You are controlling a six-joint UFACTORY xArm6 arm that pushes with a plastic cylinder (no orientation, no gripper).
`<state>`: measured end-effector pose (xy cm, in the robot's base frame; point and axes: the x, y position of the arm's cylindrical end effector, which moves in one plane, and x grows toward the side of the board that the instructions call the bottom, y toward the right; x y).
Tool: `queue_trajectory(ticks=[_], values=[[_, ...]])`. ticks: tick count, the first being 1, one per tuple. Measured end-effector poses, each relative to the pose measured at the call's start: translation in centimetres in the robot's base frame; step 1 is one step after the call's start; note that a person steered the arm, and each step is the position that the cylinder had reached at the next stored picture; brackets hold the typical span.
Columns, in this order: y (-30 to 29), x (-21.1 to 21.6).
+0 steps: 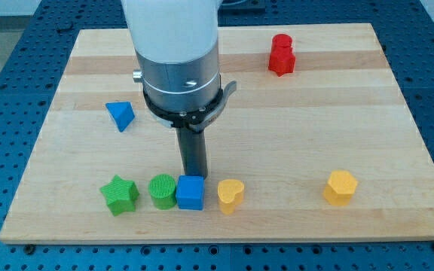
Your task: Move the blue triangle to the left slide of the green star
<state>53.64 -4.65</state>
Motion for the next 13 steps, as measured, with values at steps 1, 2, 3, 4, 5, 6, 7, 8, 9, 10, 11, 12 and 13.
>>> queue_trajectory(ticks=[1,2,3,4,5,6,7,8,9,10,11,12,13], values=[[0.0,0.3],[0.0,0.2],[0.0,-2.0],[-0.1,-5.2],[-0.1,-8.1],[-0.5,-12.7],[-2.9,-15.7],[-6.2,-17.5],[-9.7,-17.6],[-11.4,-16.6],[-12.1,-15.2],[-12.2,-13.0],[-12.2,-10.5]])
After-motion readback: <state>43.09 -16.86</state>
